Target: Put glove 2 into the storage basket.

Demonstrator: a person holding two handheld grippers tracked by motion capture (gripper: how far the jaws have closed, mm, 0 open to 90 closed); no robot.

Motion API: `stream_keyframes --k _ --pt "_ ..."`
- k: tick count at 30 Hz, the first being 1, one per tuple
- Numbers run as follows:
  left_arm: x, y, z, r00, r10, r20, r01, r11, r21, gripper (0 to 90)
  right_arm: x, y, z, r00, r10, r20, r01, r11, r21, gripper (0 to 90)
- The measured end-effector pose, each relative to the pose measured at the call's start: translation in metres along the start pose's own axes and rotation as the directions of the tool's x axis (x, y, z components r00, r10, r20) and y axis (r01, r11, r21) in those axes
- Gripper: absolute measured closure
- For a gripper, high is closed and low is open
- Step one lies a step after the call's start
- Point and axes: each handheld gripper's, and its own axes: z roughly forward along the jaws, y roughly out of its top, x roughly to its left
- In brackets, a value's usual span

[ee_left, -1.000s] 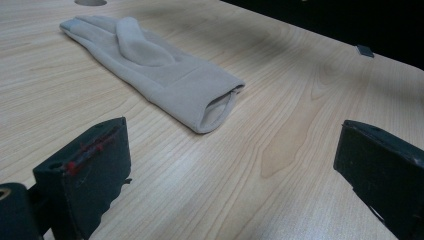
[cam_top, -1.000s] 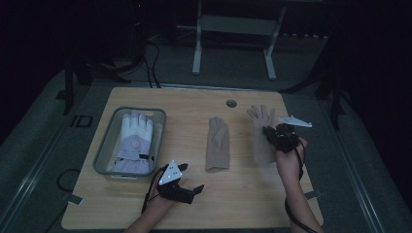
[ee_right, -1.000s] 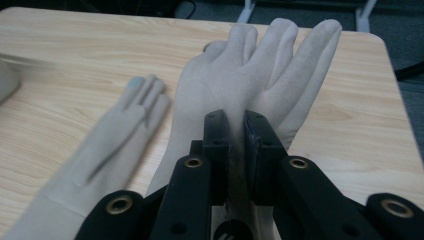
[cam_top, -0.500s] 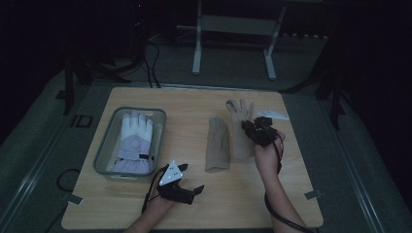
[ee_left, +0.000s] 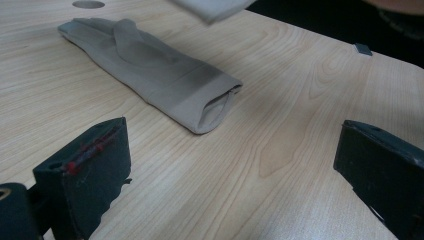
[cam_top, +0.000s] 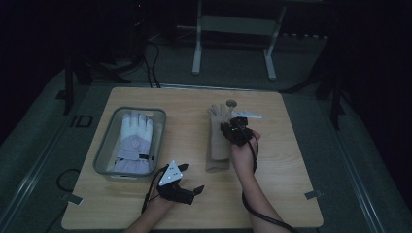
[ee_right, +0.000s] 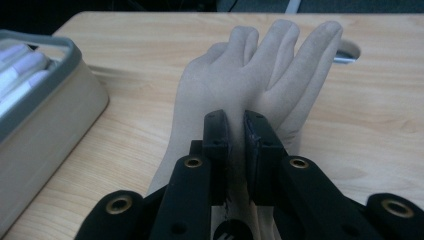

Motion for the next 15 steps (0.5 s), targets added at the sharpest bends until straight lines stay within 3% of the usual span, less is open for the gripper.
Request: stream_keyframes --k 9,15 --pt "0.000 0.000 0.000 1.0000 0.002 0.000 -0.002 1.0000 0.002 2.1 0.006 -0.019 0.017 0.9989 0.047 -0.004 -0.047 0.998 0.031 81.2" --pt "0.000 0.000 0.000 1.0000 0.000 0.001 0.000 1.0000 0.002 2.0 0.003 -0.030 0.025 0.9976 0.060 0.036 -0.061 0.998 0.034 81.1"
